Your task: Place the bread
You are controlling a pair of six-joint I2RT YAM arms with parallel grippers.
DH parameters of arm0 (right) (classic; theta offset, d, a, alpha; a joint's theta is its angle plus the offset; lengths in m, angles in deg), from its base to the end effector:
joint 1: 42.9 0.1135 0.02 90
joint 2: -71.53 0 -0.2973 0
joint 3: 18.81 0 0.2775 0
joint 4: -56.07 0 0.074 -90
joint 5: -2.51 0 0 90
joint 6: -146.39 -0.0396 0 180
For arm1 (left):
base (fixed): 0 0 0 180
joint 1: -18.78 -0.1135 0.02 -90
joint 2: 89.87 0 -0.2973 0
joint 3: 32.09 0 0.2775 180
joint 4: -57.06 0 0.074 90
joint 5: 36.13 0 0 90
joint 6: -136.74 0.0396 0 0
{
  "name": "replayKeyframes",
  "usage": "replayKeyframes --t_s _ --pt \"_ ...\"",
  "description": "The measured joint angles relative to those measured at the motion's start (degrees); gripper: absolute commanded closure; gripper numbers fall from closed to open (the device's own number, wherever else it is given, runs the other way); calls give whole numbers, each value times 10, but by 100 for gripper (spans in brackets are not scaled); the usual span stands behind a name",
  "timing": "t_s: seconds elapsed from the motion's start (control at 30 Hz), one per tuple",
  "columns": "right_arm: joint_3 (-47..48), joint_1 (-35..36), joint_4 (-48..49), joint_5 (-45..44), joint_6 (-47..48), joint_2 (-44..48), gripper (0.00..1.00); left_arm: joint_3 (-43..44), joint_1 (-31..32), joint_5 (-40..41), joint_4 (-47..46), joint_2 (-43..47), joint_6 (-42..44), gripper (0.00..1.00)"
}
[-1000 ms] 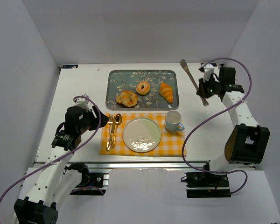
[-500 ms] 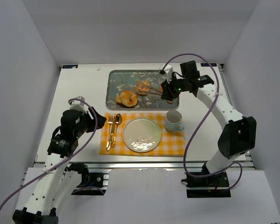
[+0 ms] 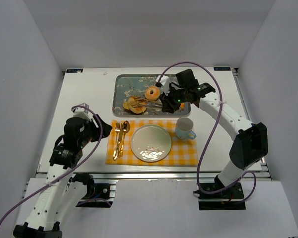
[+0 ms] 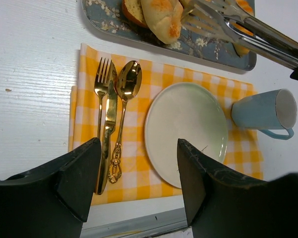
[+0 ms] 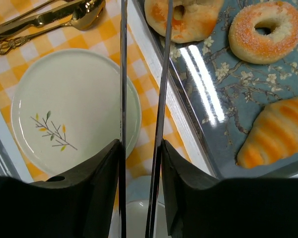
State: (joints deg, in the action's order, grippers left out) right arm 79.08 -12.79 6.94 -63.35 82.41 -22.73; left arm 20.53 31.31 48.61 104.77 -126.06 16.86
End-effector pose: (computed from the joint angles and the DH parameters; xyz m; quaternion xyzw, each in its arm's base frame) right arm 0.3346 0.2128 0.3490 -0.4957 0.7614 0.2066 0.3631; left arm 0.1390 -0.0346 0.3086 -0.1091 0.8641 -0.2144 0.4422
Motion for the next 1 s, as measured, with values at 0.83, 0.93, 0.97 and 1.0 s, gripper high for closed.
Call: replayKeyframes --t_s 0.83,0.93,0.97,1.0 --pt "36 -22 36 -202 117 -97 53 0 0 2 2 -3 -2 28" --pt "45 -22 34 -208 130 -110 58 0 0 2 1 -3 -2 28" --pt "48 -22 34 -210 134 -114 60 0 0 2 0 -3 -2 28" --pt "49 -22 34 -210 137 -117 63 0 0 2 -1 -3 -2 28"
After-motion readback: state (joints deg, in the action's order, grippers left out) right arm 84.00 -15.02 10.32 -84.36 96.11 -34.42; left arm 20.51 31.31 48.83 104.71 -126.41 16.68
